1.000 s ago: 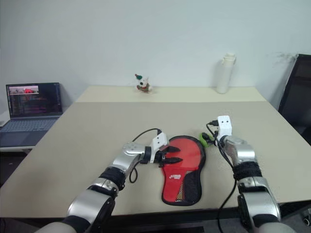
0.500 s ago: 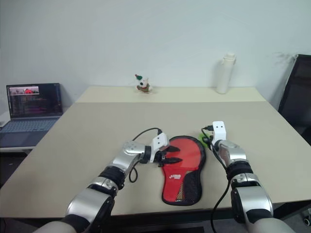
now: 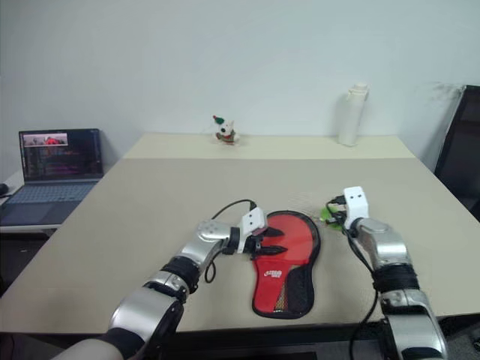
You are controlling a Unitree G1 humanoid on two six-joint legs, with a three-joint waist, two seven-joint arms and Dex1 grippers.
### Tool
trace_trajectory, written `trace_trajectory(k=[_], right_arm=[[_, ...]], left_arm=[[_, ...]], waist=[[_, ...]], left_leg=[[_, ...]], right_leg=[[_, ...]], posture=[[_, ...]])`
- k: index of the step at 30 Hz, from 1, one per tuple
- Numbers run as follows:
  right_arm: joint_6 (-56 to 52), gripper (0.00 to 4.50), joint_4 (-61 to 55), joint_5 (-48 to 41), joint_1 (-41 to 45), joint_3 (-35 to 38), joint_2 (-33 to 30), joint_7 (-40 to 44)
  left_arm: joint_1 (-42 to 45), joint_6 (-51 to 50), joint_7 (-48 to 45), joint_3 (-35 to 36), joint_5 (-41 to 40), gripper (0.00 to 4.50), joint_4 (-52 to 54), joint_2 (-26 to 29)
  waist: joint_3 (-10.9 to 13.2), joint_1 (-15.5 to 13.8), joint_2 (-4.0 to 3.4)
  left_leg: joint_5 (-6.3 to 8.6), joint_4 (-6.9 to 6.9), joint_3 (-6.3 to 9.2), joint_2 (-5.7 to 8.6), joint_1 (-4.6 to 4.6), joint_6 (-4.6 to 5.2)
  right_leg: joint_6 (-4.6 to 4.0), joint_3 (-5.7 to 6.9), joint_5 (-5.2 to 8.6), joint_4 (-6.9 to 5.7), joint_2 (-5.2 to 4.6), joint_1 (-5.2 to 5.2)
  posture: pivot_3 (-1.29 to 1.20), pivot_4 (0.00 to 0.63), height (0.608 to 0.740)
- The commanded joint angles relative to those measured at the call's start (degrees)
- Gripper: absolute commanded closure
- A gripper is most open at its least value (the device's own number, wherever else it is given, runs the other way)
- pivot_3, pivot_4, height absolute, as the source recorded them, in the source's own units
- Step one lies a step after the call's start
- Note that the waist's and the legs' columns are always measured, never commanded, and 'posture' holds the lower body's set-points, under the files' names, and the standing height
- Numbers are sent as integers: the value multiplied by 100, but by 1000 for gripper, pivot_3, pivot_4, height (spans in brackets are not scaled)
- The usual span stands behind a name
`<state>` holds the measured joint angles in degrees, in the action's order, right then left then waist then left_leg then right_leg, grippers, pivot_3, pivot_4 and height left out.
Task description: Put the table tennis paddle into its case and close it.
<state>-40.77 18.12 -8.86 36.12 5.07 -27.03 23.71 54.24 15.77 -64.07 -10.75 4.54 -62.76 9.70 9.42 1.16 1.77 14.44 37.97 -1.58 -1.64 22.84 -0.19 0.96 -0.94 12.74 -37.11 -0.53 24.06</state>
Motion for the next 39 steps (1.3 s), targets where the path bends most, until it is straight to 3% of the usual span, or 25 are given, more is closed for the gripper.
trace_trajectory(k=[1,10,16,27,34,39], right_arm=[[-1027,4483,-1541,-307,-770,259,-521,253],[-3391,4483,-5237,-1785,-2759,649,-1011,793],[-4039,4483,-6655,-2917,-3721,932,-1443,1489],[-3555,4483,-7389,-4003,-4702,762,-1981,2067],[-3228,4483,-7424,-3973,-4792,-26,-1862,1808],[-3055,4483,-7321,-3963,-4769,-139,-1996,1804]], left_arm=[[-213,-93,106,-184,255,2013,-344,10],[-117,-125,260,-206,276,2013,-454,-175],[-55,-107,355,-216,300,2013,-518,-287],[-60,-83,433,-223,332,2013,-522,-304],[-86,-89,501,-221,331,2013,-490,-310],[-94,-85,555,-227,332,2013,-480,-332]], waist=[[-9,-13,-14],[-43,-65,-50],[-44,-123,-48],[-45,-150,-35],[-45,-147,-30],[-46,-143,-26]], left_leg=[[0,0,1,2,2,0],[0,8,7,5,-26,0],[1,7,13,6,-26,-2],[2,3,24,10,-24,-1],[2,3,30,9,-26,-1],[2,3,32,8,-27,-1]], right_leg=[[7,1,4,0,1,0],[26,4,16,3,9,-29],[32,11,21,19,0,-40],[53,25,34,23,-30,-50],[51,33,37,23,-30,-52],[51,35,37,23,-30,-52]], posture=[[0,150,740],[0,150,740],[0,150,740],[0,150,740],[0,150,740],[0,150,740]])
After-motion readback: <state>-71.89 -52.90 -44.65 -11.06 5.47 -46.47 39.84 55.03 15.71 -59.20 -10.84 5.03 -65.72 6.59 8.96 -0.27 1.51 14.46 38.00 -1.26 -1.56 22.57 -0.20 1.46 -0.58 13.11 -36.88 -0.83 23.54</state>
